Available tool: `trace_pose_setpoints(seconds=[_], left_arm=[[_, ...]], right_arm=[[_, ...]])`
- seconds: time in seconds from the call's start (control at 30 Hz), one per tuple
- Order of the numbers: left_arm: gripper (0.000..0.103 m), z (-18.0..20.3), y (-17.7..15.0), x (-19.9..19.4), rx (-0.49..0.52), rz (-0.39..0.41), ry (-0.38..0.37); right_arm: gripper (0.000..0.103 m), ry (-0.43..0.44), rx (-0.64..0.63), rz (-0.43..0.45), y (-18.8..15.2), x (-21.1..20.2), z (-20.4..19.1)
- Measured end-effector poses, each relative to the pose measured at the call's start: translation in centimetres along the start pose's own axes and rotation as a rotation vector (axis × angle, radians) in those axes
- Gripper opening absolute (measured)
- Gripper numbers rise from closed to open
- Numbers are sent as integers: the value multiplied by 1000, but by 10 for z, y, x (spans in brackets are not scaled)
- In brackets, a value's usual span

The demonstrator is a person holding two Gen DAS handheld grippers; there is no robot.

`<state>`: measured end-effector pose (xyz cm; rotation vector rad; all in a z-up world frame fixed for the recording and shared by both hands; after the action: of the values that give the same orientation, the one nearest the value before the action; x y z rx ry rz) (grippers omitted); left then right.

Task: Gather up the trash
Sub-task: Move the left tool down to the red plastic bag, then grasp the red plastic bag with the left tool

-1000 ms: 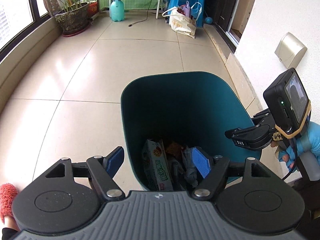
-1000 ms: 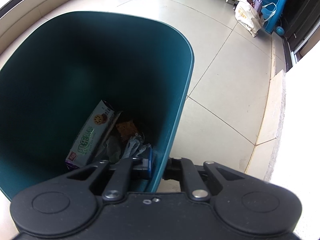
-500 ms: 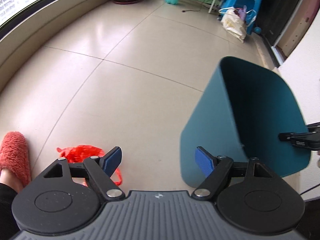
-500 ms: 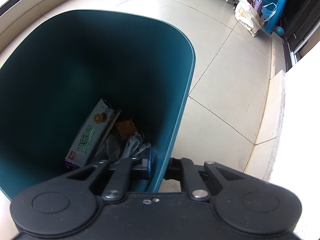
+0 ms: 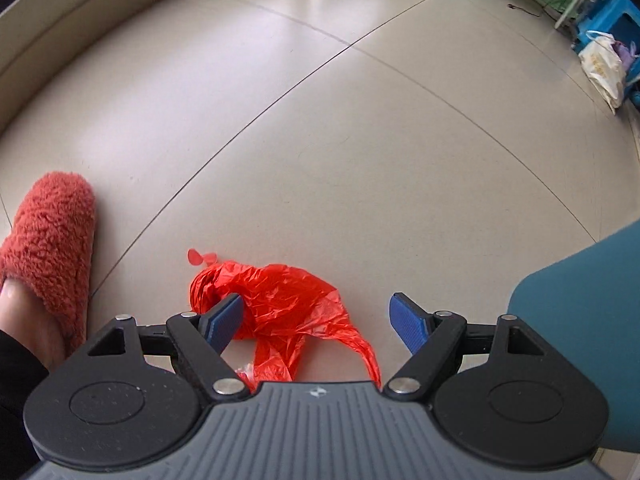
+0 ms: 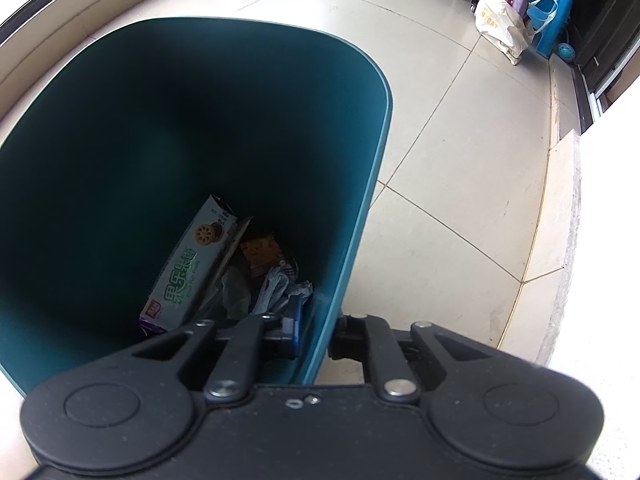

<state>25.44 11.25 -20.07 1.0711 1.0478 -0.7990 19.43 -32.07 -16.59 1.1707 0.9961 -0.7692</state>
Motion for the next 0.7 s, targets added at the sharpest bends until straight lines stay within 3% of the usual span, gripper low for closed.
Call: trace_pose_setpoints(seconds=[0.37, 0.7], left_arm=[[80, -72, 8, 81, -194, -110, 90], [79, -54, 0, 117, -139, -150, 97]], right_arm=[[13, 8, 0, -22, 1, 6, 2], [13, 11, 1, -34, 8, 7, 4]])
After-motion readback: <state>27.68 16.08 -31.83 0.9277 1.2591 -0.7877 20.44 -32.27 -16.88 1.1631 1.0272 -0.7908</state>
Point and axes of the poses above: each gripper's, at about its wrist camera, not at the fingertips, and x roughly the way its jaws point, z to its right, y to its top, the point moved 3 cm from there along x, roughly the way its jaws point, and after that the axes turned 3 degrees about -x, right-handed, at the moved point
